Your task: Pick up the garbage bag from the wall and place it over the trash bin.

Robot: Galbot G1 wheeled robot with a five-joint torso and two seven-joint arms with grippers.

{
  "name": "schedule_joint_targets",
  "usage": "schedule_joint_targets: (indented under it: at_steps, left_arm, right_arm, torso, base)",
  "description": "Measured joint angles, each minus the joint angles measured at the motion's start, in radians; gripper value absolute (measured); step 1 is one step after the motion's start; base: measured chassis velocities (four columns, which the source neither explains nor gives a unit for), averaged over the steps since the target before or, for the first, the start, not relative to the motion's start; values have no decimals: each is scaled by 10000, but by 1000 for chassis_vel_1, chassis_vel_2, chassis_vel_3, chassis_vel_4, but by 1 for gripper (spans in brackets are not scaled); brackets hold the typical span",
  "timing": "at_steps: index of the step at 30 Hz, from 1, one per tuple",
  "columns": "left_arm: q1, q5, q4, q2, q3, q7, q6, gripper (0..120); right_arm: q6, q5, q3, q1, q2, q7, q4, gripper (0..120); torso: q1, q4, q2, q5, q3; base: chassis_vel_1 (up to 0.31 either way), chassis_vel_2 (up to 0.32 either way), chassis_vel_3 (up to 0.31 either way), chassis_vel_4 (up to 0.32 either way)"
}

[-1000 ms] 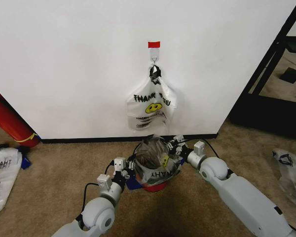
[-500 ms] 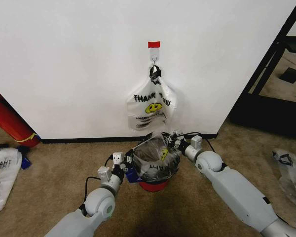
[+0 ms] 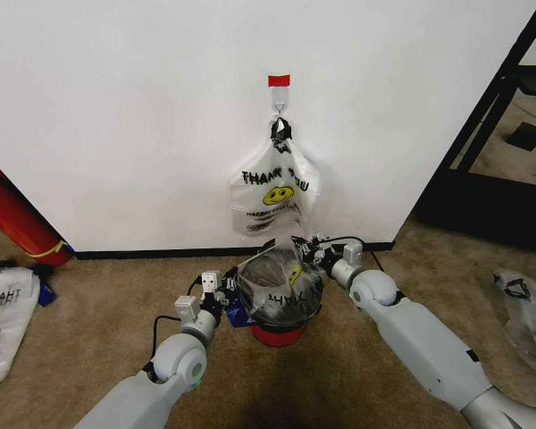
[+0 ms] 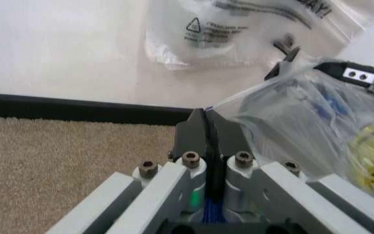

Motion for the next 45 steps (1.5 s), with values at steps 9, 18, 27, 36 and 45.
schedule_joint_targets:
  at_steps: [9, 18, 27, 36, 45]
  left_arm:
    - [-159, -463, -18, 52, -53, -35, 312, 0]
    - [656, -400, -753, 273, -424, -58, 454, 18]
    - [1755, -81, -1813, 678, -890, 3, 476, 51]
    - [2630, 306, -2811, 833, -1332, -50, 368, 86]
    - [3151, 1004, -4279, 904, -1113, -64, 188, 100]
  right_arm:
    - [-53, 166, -39, 197, 165, 75, -266, 0]
    - [262, 153, 1, -135, -129, 240, 263, 20]
    - [560, -159, 451, -1088, -803, 134, 1286, 51]
    - [1271, -691, 1185, -2271, -1277, -114, 2217, 86]
    - [1914, -1685, 3874, -5919, -1319, 548, 5621, 100]
  torso:
    - [0, 0, 1, 0, 0]
    - [0, 3, 2, 5, 0]
    - [0, 1, 2, 2, -1]
    - [0, 1, 2, 0, -2]
    - [-1, -2, 2, 7, -2]
  base:
    - [0, 0, 0, 0]
    - [0, 0, 0, 0]
    - [0, 0, 0, 0]
    - [0, 0, 0, 0]
    - [0, 0, 0, 0]
